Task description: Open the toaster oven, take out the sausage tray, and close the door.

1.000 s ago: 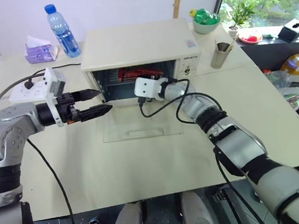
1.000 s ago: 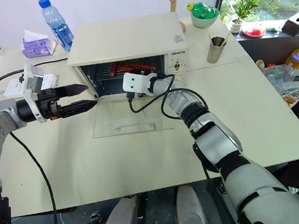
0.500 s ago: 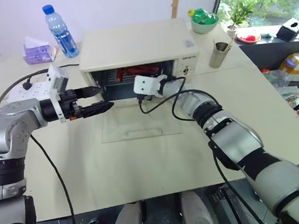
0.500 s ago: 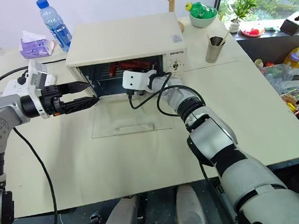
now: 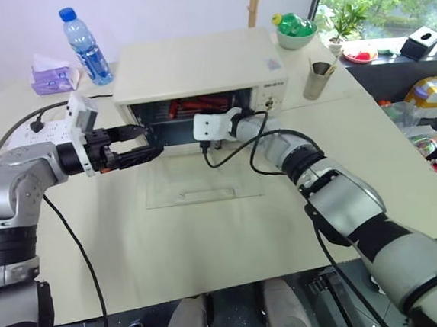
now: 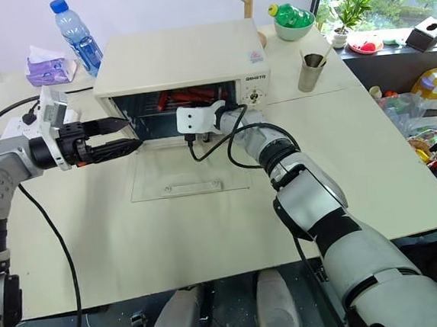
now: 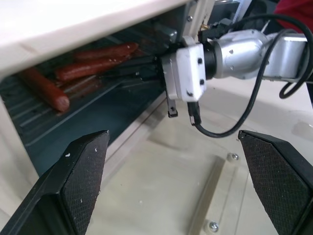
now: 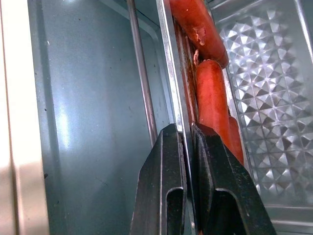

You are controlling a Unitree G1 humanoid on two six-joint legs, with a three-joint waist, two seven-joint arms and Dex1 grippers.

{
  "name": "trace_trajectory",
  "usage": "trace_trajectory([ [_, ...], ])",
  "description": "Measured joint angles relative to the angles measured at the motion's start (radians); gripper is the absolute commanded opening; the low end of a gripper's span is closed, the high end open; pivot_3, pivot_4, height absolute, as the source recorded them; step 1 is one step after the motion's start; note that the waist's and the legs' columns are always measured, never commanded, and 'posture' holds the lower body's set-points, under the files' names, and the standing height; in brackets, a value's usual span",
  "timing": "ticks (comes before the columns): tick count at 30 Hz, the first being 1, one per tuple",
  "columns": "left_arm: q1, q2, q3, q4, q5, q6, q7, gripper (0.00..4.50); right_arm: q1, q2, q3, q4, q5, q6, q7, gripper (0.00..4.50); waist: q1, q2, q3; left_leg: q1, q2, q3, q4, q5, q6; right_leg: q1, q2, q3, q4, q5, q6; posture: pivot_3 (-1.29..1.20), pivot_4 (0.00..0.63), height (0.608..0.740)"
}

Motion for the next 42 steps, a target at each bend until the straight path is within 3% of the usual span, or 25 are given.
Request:
trace_trajectory([
  [9, -0.060, -0.012, -0.043, 0.115, 0.048, -0.041, -0.048, 4.50, 0.070, -0.032, 0.001, -0.127, -0.021, -0.004, 0.012, 0.03, -0.001, 0.000, 0.000, 0.000, -0.002, 0.000, 0.000, 0.000, 0.000, 0.000, 0.000, 0.000, 0.000, 0.000, 0.000, 0.00, 0.150, 0.739],
  [30, -0.116, -0.027, -0.073, 0.220, 0.118, -0.088, -0.120, 4.50, 0.356, -0.157, -0.002, -0.670, -0.027, 0.058, 0.156, 0.03, 0.000, 0.000, 0.000, 0.000, -0.002, 0.001, 0.001, 0.000, 0.000, -0.001, 0.000, 0.000, 0.001, 0.000, 0.000, 0.00, 0.150, 0.739],
  [42, -0.125, -0.032, -0.073, 0.231, 0.131, -0.092, -0.130, 4.50, 0.398, -0.176, -0.004, -0.751, -0.021, 0.086, 0.177, 0.03, 0.003, -0.001, 0.000, 0.000, -0.002, 0.001, 0.001, 0.000, 0.000, -0.001, 0.000, 0.000, 0.001, 0.000, 0.000, 0.00, 0.150, 0.739],
])
